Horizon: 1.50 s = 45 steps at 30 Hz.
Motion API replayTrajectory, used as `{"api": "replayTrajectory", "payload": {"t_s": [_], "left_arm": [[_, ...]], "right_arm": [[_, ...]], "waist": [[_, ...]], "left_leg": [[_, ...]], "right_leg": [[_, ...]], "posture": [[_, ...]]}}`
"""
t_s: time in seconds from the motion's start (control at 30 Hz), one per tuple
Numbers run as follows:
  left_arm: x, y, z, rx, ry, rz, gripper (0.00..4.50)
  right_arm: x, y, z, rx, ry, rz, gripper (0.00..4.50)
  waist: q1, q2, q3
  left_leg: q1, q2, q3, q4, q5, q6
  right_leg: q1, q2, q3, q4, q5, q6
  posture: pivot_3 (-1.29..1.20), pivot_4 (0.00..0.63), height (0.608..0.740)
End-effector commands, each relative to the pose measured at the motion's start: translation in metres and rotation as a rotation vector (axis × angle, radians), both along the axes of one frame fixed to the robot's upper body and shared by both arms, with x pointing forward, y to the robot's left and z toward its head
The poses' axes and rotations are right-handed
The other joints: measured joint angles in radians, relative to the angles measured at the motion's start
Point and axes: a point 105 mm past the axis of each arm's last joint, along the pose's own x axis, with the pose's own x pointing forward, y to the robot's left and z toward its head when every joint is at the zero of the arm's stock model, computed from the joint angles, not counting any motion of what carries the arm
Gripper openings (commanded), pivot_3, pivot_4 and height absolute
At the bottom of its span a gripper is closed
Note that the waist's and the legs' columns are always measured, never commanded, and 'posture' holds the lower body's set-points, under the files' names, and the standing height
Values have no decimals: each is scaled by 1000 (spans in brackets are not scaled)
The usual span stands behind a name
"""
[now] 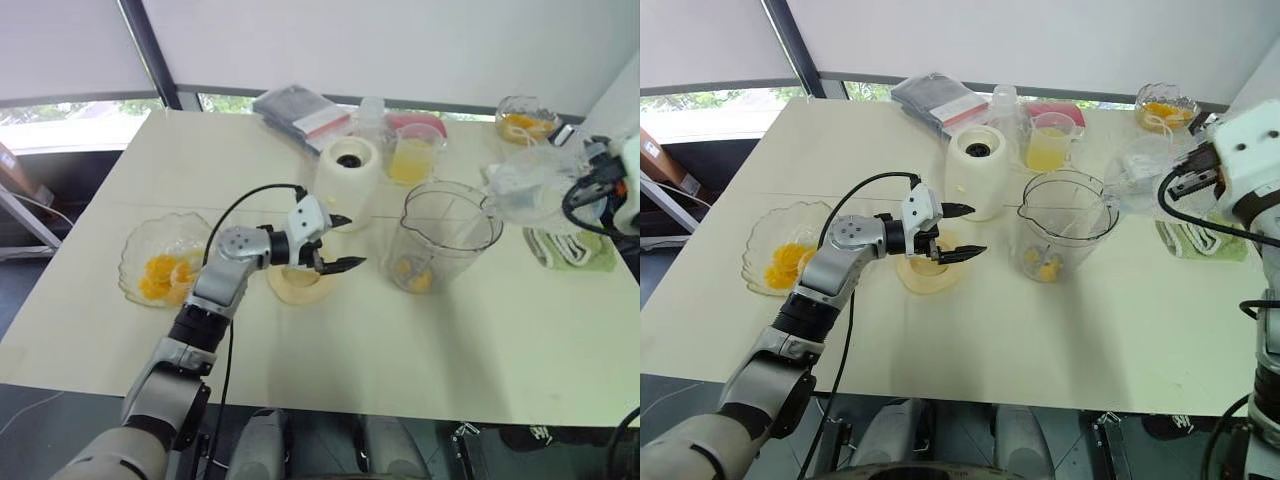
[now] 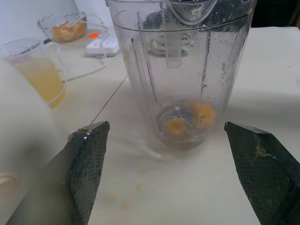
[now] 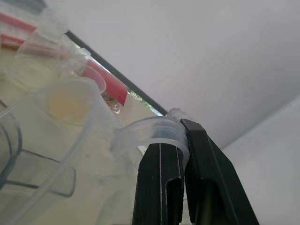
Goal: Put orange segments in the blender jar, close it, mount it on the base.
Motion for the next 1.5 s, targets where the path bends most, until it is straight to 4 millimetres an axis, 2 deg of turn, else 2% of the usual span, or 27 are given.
{"api": "replayTrajectory", "payload": {"t_s": [0.03,0.27,0.47,0.63,0.9,1.13,1.5], "left_arm": [[-4,-5,11,-8,-45,-27,4101],[-4,-5,9,-2,-44,-32,4101],[-6,-4,6,-7,-35,-25,4101],[-9,-5,4,-11,-29,-23,4101],[-17,-3,-1,-14,-19,-9,4101],[-24,5,-8,-7,2,25,4101],[-32,11,-9,2,13,58,4101]], "right_arm": [[-12,-4,20,102,-99,-28,35],[-22,-24,8,446,-173,-138,35],[-41,-50,-12,549,-313,-306,35],[-55,-67,-42,631,-391,-426,35],[-76,-103,-113,831,-431,-638,35],[-88,-121,-153,848,-404,-762,35],[-69,-133,-177,846,-389,-742,35]], "waist": [[0,0,0],[1,0,0],[4,1,0],[1,1,-1],[-3,5,-3],[-6,7,-3],[-10,7,-3]], "left_leg": [[0,0,0,0,0,0],[0,0,-1,0,0,0],[0,0,-1,0,0,0],[0,0,0,0,0,0],[1,0,1,0,0,0],[2,0,0,0,0,0],[3,0,3,0,0,0]], "right_leg": [[0,0,0,0,0,0],[0,0,0,2,0,0],[0,0,0,2,0,0],[0,0,0,2,0,0],[0,0,1,2,0,0],[0,1,1,3,0,0],[0,1,5,3,0,0]], "posture": [[0,150,740],[0,150,740],[0,150,740],[0,150,740],[0,150,740],[0,150,740],[0,150,740]]}}
